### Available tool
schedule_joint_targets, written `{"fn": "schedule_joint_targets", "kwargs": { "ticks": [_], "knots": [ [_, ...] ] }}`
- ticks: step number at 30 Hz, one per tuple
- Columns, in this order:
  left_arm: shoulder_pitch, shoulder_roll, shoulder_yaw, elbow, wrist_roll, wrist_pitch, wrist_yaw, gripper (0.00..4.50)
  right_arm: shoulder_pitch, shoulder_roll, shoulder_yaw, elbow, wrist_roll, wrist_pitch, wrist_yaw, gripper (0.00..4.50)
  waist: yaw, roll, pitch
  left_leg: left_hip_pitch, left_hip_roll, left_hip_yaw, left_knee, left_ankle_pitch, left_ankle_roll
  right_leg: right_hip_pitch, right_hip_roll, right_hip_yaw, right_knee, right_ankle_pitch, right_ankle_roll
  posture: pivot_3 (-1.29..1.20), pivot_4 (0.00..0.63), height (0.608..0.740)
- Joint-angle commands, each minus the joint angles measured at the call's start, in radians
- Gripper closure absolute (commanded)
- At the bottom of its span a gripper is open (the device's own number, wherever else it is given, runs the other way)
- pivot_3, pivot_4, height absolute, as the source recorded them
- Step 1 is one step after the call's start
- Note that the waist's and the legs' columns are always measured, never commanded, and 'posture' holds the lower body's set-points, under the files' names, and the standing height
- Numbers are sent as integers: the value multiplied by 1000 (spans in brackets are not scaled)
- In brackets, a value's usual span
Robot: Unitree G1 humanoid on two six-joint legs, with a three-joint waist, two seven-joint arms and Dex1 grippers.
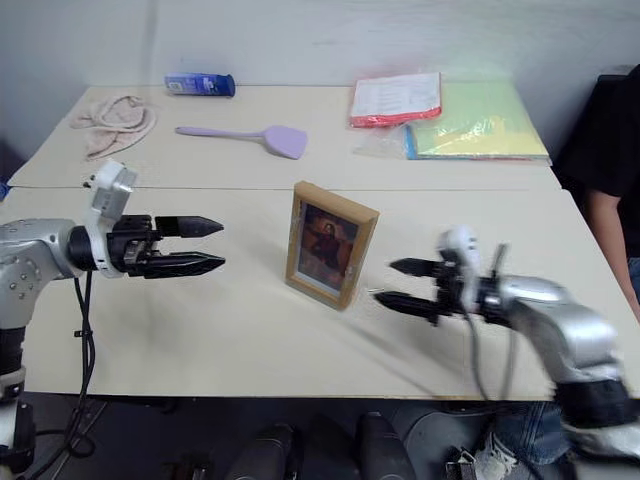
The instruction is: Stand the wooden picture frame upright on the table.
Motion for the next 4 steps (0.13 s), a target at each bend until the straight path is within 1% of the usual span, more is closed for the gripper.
{"fn": "schedule_joint_targets", "kwargs": {
  "ticks": [1,4],
  "knots": [
    [-33,13,-10,34,37,-63,-36,0,62,-92,-211,-106,148,111,47,80,-1,-1,0,1,0,0,0,-1,1,0,0,0,0,0,0,0,150,740],
    [-56,-1,-17,72,52,-91,-40,0,133,-128,-307,-144,205,156,81,80,-6,-1,-1,7,2,0,-1,-3,5,7,3,1,0,0,0,0,150,740]
  ]
}}
